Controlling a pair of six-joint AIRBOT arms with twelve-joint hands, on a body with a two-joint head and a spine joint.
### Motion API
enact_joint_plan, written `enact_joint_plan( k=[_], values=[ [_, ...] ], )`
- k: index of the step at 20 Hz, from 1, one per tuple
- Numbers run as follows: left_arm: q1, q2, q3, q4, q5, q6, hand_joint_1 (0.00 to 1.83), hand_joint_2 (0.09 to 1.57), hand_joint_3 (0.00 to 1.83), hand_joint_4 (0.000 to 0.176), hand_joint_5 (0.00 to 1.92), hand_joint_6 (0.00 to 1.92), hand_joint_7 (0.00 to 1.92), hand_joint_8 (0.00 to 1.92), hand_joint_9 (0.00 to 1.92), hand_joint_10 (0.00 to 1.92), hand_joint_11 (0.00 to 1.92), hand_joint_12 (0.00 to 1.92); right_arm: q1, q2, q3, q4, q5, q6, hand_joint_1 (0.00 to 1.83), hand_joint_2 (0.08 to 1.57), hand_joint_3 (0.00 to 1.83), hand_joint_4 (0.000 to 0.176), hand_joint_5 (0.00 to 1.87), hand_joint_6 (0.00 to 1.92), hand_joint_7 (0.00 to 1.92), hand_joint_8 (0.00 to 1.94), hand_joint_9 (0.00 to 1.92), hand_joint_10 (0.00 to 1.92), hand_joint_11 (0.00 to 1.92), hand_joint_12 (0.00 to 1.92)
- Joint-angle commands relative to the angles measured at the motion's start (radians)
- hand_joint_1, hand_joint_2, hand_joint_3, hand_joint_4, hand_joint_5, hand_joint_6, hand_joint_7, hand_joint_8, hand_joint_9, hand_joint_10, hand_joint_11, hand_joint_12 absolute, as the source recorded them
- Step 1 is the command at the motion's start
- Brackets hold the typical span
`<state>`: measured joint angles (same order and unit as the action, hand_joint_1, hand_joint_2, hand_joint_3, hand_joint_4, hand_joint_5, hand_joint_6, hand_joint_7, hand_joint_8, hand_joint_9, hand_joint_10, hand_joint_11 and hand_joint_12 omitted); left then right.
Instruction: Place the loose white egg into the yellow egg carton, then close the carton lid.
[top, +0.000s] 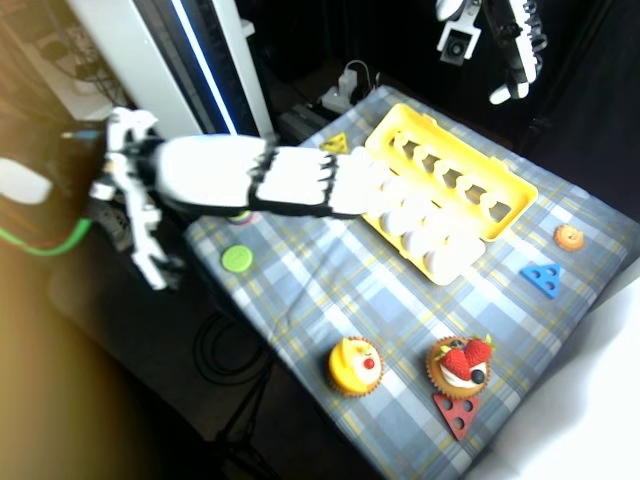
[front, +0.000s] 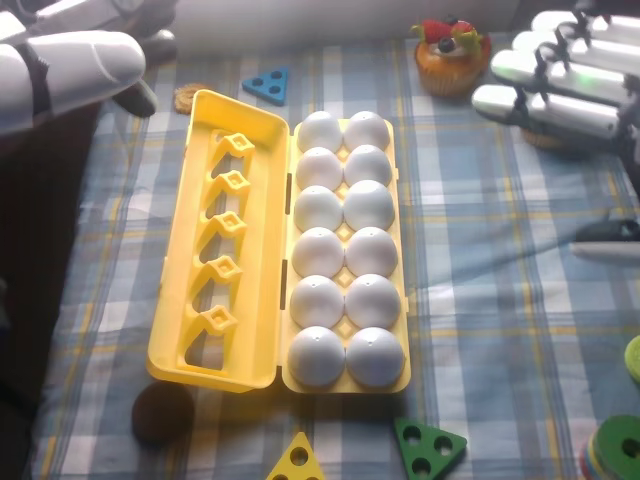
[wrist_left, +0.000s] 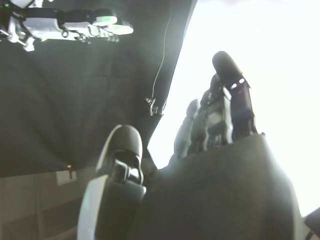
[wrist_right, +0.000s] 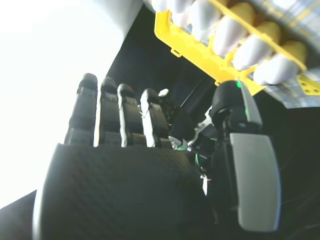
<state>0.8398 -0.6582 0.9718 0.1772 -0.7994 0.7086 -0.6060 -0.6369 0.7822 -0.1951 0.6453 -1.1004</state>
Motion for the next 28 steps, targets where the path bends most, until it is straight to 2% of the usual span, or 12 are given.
enact_joint_plan(
  k=[1,5,6,8,10,14,16,17,23,24,25,28],
  values=[
    [0.004,0.006,0.009,-0.046,-0.103,-0.023,0.0,1.38,0.0,0.0,0.0,0.0,0.0,0.0,0.18,0.05,0.0,1.39,0.003,0.014,-0.009,0.024,0.138,-0.019,0.42,1.24,0.01,0.024,0.0,0.0,0.0,0.0,0.0,0.0,0.0,0.0],
    [0.126,-0.019,0.057,-0.088,-0.087,-0.143,0.0,1.29,0.0,0.0,0.0,0.0,0.0,0.0,0.21,0.05,0.0,1.3,-0.011,0.037,-0.029,0.035,0.147,-0.048,0.43,1.24,0.01,0.036,0.0,0.0,0.0,0.0,0.0,0.0,0.0,0.0],
    [0.161,-0.024,0.062,-0.114,-0.094,-0.146,0.0,1.31,0.0,0.0,0.0,0.0,0.0,0.0,0.19,0.03,0.0,1.23,-0.011,0.04,-0.03,0.035,0.147,-0.048,0.51,1.25,0.01,0.016,0.0,0.0,0.0,0.0,0.0,0.0,0.0,0.0],
    [0.209,-0.033,0.069,-0.152,-0.109,-0.156,0.0,1.31,0.0,0.0,0.0,0.0,0.0,0.0,0.18,0.03,0.0,1.13,-0.012,0.044,-0.034,0.035,0.148,-0.048,0.49,1.24,0.01,0.021,0.0,0.0,0.0,0.0,0.0,0.0,0.0,0.0],
    [0.261,-0.055,0.088,-0.164,-0.103,-0.197,0.0,1.23,0.0,0.0,0.0,0.0,0.0,0.0,0.2,0.02,0.0,1.1,-0.013,0.046,-0.035,0.035,0.148,-0.048,0.46,1.24,0.0,0.048,0.0,0.0,0.0,0.0,0.0,0.0,0.0,0.0],
    [0.263,-0.105,0.136,-0.092,-0.032,-0.307,0.0,1.24,0.0,0.009,0.0,0.0,0.0,0.0,0.22,0.01,0.0,1.16,-0.013,0.045,-0.035,0.035,0.149,-0.048,0.44,1.25,0.01,0.021,0.0,0.0,0.0,0.0,0.0,0.0,0.0,0.0],
    [0.263,-0.131,0.151,-0.056,-0.015,-0.345,0.0,1.25,0.0,0.004,0.0,0.0,0.0,0.0,0.24,0.01,0.0,1.2,-0.013,0.043,-0.035,0.035,0.149,-0.048,0.42,1.26,0.01,0.03,0.0,0.0,0.0,0.0,0.0,0.0,0.0,0.0],
    [0.263,-0.142,0.159,-0.041,-0.011,-0.365,0.0,1.25,0.0,0.0,0.0,0.0,0.0,0.0,0.2,0.01,0.0,1.17,-0.014,0.044,-0.034,0.035,0.149,-0.048,0.44,1.26,0.01,0.056,0.0,0.0,0.0,0.0,0.0,0.0,0.0,0.0],
    [0.236,-0.21,0.191,0.072,0.013,-0.467,0.0,1.24,0.0,0.0,0.0,0.0,0.0,0.0,0.16,0.01,0.0,1.16,-0.014,0.043,-0.034,0.035,0.149,-0.048,0.42,1.27,0.01,0.073,0.0,0.0,0.0,0.0,0.0,0.0,0.0,0.0],
    [0.228,-0.214,0.191,0.086,0.008,-0.477,0.0,1.25,0.0,0.032,0.0,0.0,0.0,0.0,0.18,0.03,0.0,1.17,-0.014,0.043,-0.035,0.036,0.149,-0.048,0.43,1.26,0.01,0.082,0.0,0.0,0.0,0.0,0.0,0.0,0.0,0.0],
    [0.223,-0.217,0.19,0.095,0.0,-0.482,0.0,1.25,0.0,0.038,0.0,0.0,0.0,0.0,0.19,0.03,0.0,1.17,-0.014,0.043,-0.035,0.036,0.149,-0.048,0.43,1.26,0.0,0.083,0.0,0.0,0.0,0.0,0.0,0.0,0.0,0.0],
    [0.217,-0.219,0.183,0.099,-0.048,-0.491,0.0,1.23,0.0,0.038,0.0,0.0,0.0,0.0,0.24,0.03,0.11,1.16,-0.017,0.042,-0.034,0.043,0.149,-0.048,0.46,1.26,0.0,0.034,0.0,0.0,0.0,0.0,0.0,0.0,0.0,0.0]
  ],
)
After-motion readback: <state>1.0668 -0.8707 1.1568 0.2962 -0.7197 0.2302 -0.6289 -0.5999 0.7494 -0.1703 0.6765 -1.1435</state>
